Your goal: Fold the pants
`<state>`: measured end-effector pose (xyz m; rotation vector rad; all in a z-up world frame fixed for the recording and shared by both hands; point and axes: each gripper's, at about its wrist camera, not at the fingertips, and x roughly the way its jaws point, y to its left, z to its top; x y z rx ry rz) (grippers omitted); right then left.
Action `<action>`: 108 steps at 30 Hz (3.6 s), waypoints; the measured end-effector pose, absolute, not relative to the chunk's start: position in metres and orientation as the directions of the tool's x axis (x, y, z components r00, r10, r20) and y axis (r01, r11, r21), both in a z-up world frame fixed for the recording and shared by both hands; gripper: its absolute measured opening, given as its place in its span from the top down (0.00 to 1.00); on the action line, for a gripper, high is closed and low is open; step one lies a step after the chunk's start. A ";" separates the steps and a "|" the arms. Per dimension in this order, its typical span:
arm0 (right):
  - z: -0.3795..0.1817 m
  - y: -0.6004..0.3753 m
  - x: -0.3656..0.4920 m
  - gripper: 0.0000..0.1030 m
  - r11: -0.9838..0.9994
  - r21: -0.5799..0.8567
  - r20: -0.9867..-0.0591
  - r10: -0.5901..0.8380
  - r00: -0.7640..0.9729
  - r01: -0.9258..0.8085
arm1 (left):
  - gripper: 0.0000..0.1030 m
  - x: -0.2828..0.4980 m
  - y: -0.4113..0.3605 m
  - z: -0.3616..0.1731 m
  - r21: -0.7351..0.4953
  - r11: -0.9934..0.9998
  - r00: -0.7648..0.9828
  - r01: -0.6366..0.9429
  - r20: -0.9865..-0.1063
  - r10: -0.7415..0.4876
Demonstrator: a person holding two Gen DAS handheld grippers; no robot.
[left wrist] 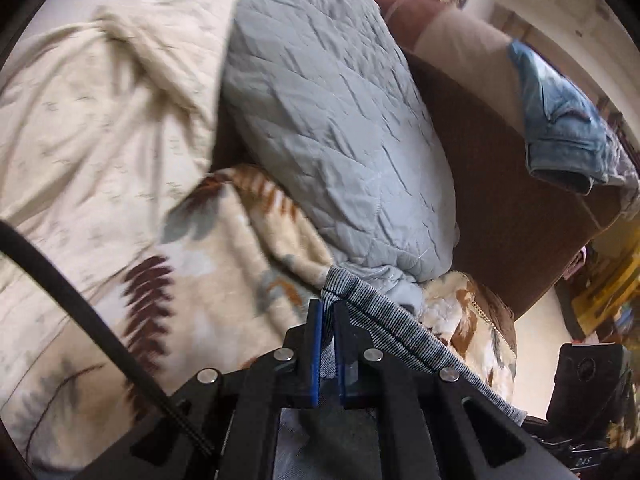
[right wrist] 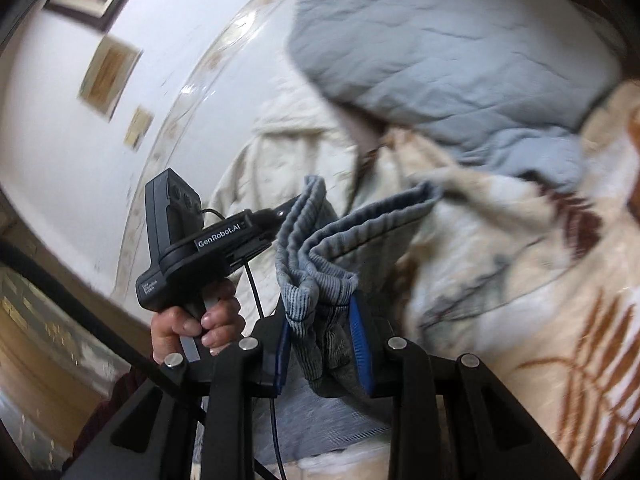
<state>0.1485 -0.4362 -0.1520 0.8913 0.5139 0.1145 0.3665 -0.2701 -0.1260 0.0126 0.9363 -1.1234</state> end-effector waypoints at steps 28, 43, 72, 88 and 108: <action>-0.189 -0.377 0.188 0.46 0.591 0.806 -0.474 0.598 0.646 0.044 | 0.78 0.280 -0.061 -0.200 -0.444 0.704 0.247 0.554 -0.720 -0.649; -0.238 -0.330 0.246 0.46 0.493 0.855 -0.501 0.700 0.509 0.164 | 0.78 0.228 -0.084 -0.224 -0.463 0.731 0.204 0.501 -0.758 -0.619; -0.123 -0.017 0.301 0.46 0.771 0.520 -0.711 0.629 0.314 -0.368 | 0.32 0.154 0.186 -0.197 -0.330 0.918 0.671 -0.221 -0.735 -0.102; -0.184 0.116 0.398 0.43 0.824 0.282 -0.898 0.407 0.167 -0.491 | 0.73 0.183 0.158 -0.217 -0.425 0.899 0.639 -0.101 -0.720 -0.269; -0.169 0.096 0.388 0.91 0.840 0.125 -0.894 0.326 0.307 -0.528 | 0.79 0.173 0.149 -0.201 -0.437 0.898 0.694 -0.042 -0.660 -0.289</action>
